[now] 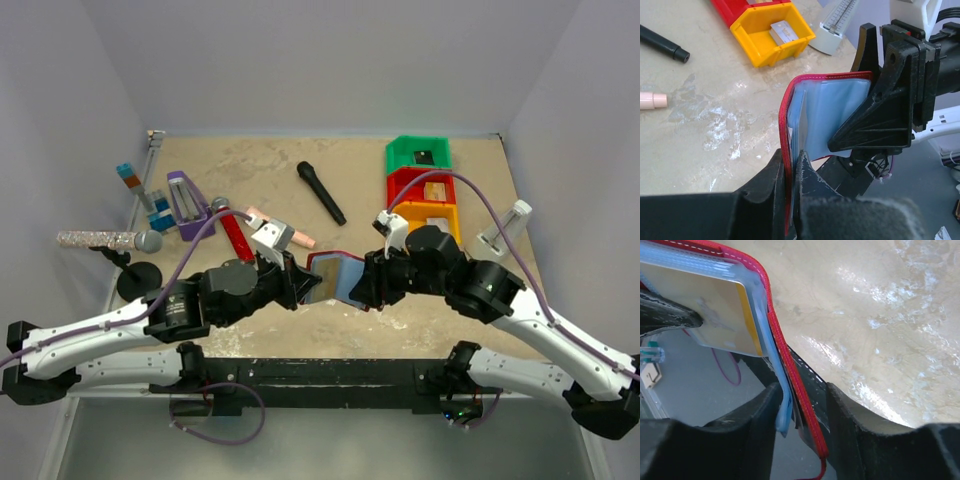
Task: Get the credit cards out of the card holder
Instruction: Open the card holder at the center of the board.
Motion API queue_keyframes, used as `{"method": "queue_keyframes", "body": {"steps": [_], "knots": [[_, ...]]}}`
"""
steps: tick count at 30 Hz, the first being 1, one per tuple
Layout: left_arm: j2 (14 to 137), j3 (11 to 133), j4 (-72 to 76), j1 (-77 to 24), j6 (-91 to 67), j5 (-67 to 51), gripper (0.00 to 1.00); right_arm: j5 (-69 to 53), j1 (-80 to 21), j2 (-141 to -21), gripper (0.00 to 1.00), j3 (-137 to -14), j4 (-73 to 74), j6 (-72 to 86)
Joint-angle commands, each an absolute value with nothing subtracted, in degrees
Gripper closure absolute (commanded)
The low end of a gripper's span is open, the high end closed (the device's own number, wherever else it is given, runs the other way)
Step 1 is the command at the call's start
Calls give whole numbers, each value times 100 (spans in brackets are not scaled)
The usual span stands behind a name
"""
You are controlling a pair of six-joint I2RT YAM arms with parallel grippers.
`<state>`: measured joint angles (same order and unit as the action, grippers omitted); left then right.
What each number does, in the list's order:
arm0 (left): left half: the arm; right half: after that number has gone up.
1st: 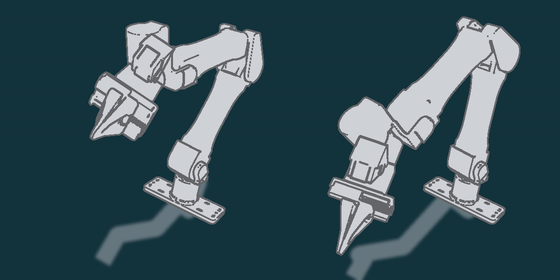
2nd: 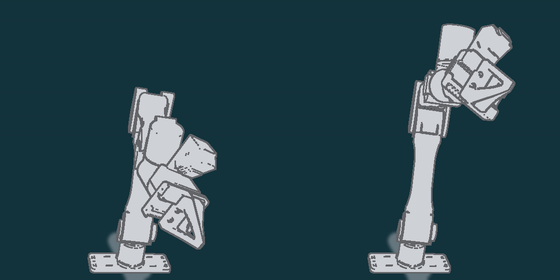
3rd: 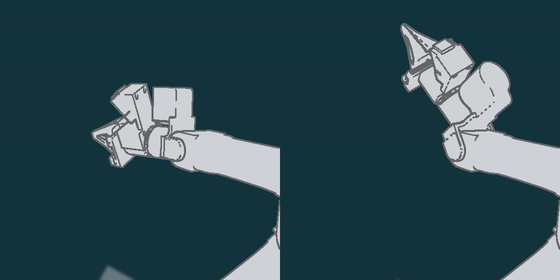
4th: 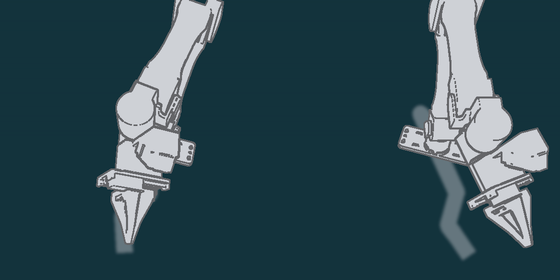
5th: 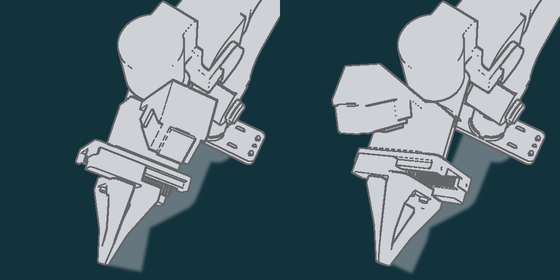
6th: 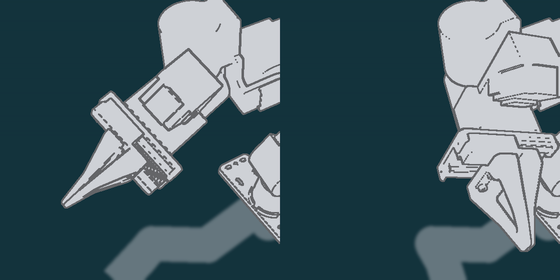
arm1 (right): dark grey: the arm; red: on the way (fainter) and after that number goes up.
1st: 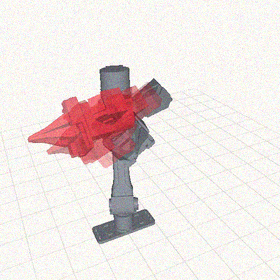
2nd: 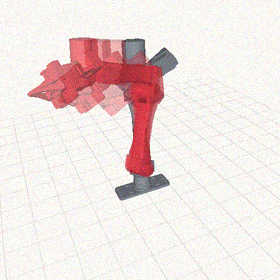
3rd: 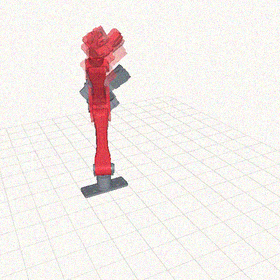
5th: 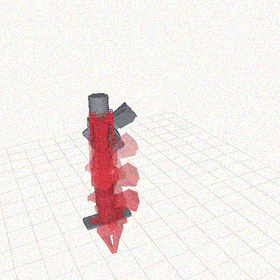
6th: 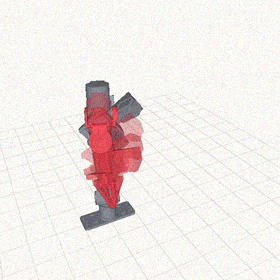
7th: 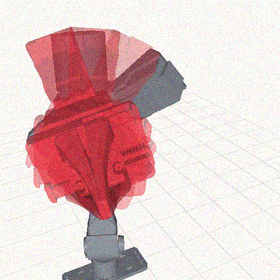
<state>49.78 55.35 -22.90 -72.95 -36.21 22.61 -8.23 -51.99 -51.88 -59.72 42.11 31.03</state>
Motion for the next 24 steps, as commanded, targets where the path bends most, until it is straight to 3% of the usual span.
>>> {"method": "queue_keyframes", "body": {"steps": [1, 7, 13, 23, 24], "knots": [[4764, 5423, -1696, -7330, -3542, 2224, 100, -1195, -5115, -4835, 57, -5793, 3595, 3138], [4632, 5230, -1644, -7330, -3638, 2197, 100, -1108, -4984, -4413, 68, -5546, 3349, 3252], [4509, 5054, -1485, -7330, -3639, 2118, 100, -1186, -4913, -4307, 100, -5423, 3182, 3313], [4465, 4825, -1415, -7277, -3753, 2206, 100, -1178, -4825, -4579, 100, -5458, 3497, 3296], [4491, 4843, -1485, -7269, -3788, 2267, 100, -1169, -4825, -4623, 94, -5475, 3568, 3270]]}}
